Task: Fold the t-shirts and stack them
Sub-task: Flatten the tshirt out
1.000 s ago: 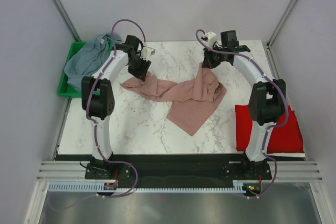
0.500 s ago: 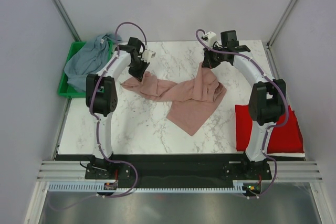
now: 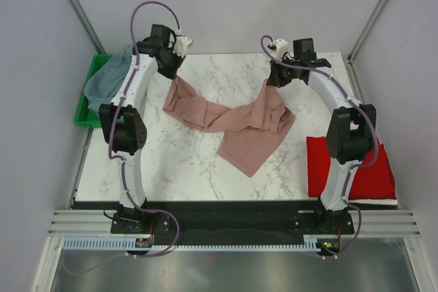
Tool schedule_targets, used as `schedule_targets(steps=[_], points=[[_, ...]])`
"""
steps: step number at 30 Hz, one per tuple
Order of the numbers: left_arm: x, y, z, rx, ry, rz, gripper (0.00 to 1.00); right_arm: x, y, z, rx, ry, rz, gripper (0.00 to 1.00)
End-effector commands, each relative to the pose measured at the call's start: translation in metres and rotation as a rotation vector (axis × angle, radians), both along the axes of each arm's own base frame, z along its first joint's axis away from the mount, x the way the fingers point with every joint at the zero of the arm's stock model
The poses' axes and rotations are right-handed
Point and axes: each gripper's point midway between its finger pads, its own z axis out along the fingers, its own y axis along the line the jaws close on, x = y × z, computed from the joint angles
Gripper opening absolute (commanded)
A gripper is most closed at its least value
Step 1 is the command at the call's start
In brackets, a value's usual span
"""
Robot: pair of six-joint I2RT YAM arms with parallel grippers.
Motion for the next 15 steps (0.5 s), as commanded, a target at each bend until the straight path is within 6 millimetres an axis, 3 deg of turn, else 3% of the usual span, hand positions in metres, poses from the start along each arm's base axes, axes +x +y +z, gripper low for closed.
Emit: schedule_targets(steps=[1,7,9,15], points=[[0.014,0.049,0.125,0.072,-0.314,0.04,0.02,-0.004,-0.006,0.064,0.036,-0.142,-0.008,0.0],[0.012,0.088,0.175,0.056,-0.425,0.142,0.02,-0.008,-0.018,0.116,0.022,-0.279,-0.043,0.0],[0.008,0.089,0.191,0.043,-0.461,0.146,0.02,-0.008,-0.021,0.135,0.038,-0.315,-0.061,0.0],[-0.001,0.088,0.216,0.02,-0.515,0.149,0.02,-0.02,-0.025,0.171,0.061,-0.384,-0.079,0.0]])
